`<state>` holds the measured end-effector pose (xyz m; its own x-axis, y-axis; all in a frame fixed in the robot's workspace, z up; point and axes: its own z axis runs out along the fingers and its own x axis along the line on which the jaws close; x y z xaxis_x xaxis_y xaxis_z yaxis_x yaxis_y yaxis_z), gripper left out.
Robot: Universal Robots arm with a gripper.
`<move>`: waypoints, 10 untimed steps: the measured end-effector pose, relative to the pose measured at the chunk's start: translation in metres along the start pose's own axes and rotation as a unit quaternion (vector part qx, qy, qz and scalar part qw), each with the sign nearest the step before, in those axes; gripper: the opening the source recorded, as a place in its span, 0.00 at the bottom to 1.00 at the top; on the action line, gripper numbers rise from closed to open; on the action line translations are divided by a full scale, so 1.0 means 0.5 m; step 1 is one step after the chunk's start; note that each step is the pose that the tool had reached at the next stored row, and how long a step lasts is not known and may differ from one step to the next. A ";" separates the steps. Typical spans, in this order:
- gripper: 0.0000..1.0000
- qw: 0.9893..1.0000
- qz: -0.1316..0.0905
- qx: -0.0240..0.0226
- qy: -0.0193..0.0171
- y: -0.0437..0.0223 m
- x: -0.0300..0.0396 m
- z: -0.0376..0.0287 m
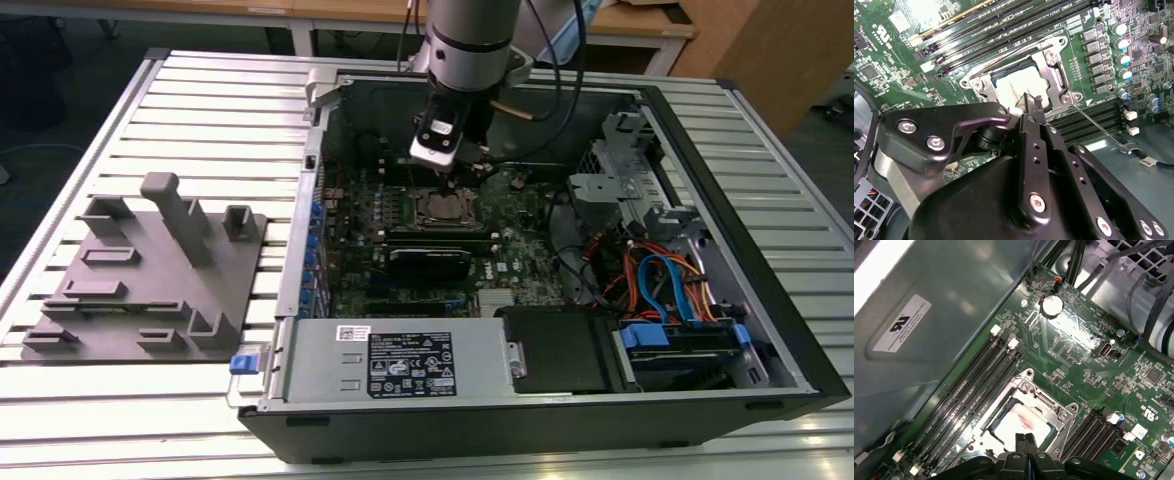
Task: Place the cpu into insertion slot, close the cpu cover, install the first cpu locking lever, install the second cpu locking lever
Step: 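Install the first cpu locking lever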
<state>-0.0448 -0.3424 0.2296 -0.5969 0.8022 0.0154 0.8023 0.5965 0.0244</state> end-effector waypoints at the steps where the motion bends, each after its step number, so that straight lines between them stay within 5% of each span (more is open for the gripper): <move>1: 0.10 1.000 0.000 0.000 0.000 0.000 0.000 -0.001; 10: 0.10 1.000 -0.001 -0.001 0.002 0.000 0.000 -0.013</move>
<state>-0.0450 -0.3424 0.2363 -0.5978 0.8014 0.0187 0.8015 0.5973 0.0271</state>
